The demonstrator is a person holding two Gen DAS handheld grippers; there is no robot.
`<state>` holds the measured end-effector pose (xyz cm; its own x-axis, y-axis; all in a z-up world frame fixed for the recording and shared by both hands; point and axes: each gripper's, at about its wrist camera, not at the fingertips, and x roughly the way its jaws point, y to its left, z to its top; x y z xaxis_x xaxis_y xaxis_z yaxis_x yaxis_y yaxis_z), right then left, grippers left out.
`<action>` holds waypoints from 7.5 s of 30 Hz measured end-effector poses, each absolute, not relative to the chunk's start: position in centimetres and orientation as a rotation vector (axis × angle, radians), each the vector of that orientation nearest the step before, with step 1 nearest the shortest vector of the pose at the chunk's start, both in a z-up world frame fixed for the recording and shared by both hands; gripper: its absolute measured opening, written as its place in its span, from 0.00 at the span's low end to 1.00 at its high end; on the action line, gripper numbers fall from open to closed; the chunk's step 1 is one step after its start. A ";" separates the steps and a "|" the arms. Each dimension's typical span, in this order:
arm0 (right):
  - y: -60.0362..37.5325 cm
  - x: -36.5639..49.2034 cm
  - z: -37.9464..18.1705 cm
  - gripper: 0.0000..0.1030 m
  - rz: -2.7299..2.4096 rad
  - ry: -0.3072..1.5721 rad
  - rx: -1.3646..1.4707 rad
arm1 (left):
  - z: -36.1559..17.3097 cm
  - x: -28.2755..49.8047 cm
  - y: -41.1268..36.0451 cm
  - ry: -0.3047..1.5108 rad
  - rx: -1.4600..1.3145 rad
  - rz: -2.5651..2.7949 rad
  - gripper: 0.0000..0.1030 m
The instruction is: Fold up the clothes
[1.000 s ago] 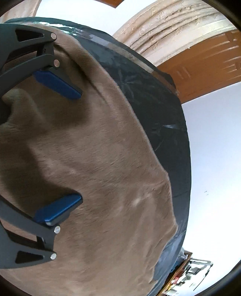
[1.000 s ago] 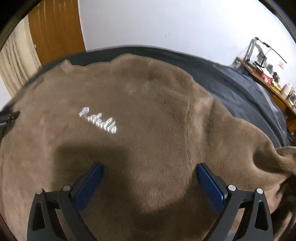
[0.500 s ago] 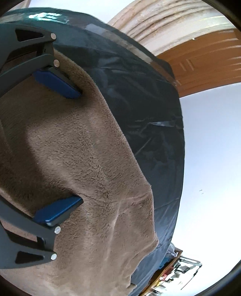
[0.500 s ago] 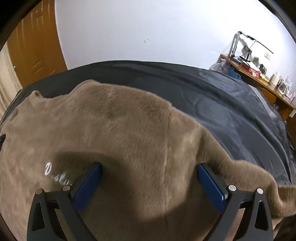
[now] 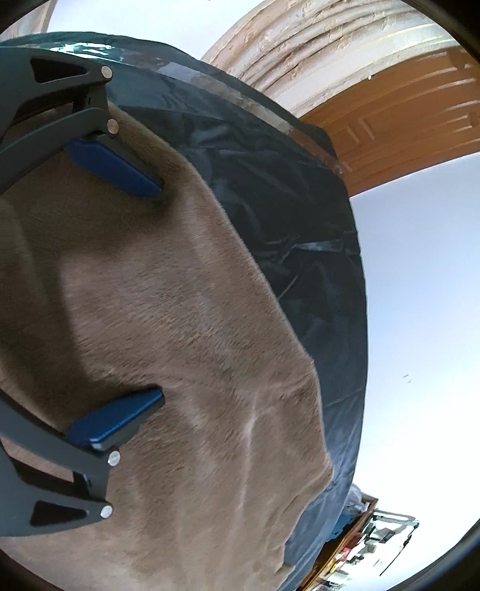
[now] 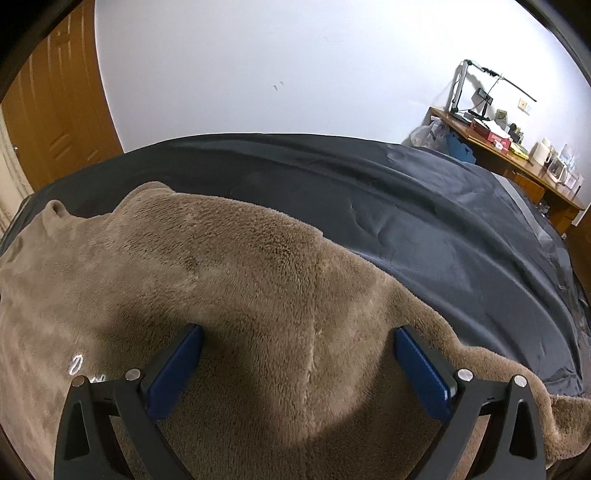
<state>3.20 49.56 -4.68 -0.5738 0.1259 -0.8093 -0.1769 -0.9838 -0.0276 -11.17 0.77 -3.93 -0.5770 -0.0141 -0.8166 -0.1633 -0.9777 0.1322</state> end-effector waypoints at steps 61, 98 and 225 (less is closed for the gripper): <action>35.3 23.3 -2.8 1.00 2.932 -0.193 -1.525 | -4.4 11.9 0.1 0.392 -1.296 2.416 1.00; 34.8 23.7 -3.3 1.00 2.941 -0.183 -1.505 | -4.4 0.1 15.0 0.236 -1.331 2.511 1.00; 29.6 17.0 3.0 0.75 3.041 0.072 -1.372 | -2.8 -2.4 7.0 -0.496 -1.424 2.259 1.00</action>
